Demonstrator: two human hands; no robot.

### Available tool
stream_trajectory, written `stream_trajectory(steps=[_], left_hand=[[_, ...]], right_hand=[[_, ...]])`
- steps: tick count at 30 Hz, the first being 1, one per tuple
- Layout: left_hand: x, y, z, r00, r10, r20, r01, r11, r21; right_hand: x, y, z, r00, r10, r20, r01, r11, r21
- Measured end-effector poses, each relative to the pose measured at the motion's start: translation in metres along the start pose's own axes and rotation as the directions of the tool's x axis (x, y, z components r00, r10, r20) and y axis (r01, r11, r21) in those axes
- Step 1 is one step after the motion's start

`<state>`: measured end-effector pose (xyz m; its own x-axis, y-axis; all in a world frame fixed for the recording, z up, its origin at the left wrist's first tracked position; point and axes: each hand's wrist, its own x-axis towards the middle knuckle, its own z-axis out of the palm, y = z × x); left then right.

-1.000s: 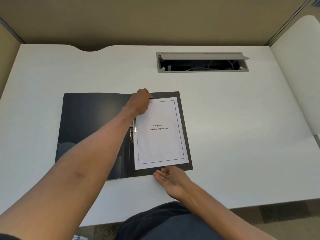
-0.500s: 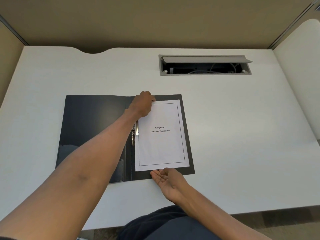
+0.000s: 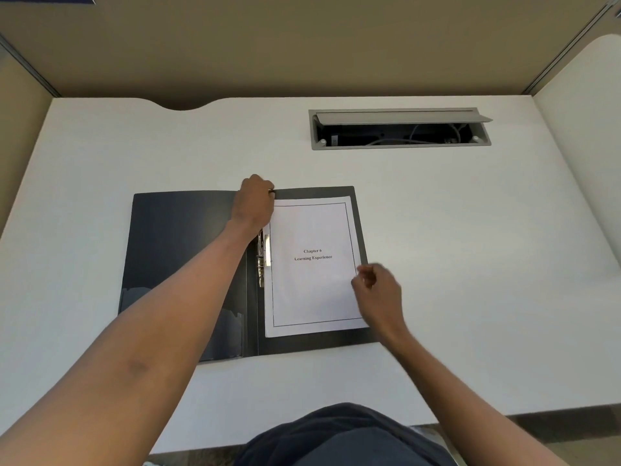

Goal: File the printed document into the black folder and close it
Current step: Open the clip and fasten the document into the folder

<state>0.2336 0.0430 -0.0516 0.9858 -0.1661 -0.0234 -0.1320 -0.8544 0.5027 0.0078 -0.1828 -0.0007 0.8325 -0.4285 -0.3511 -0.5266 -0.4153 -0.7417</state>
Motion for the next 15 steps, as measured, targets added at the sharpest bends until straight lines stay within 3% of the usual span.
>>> stream_trajectory(steps=[2, 6, 15], left_hand=[[-0.002, -0.009, -0.001, 0.995, -0.095, -0.005, 0.094, 0.991, -0.093], [-0.007, -0.017, -0.002, 0.969, -0.248, 0.005, 0.243, 0.941, -0.234], [-0.012, -0.023, -0.002, 0.928, -0.368, 0.055, 0.348, 0.807, -0.477]], right_hand=[[0.028, 0.001, 0.0, 0.997, -0.07, -0.02, 0.068, 0.995, -0.079], [0.063, 0.008, 0.009, 0.997, -0.074, 0.027, 0.077, 0.983, -0.165], [0.074, 0.001, 0.023, 0.994, -0.071, 0.088, 0.089, 0.968, -0.235]])
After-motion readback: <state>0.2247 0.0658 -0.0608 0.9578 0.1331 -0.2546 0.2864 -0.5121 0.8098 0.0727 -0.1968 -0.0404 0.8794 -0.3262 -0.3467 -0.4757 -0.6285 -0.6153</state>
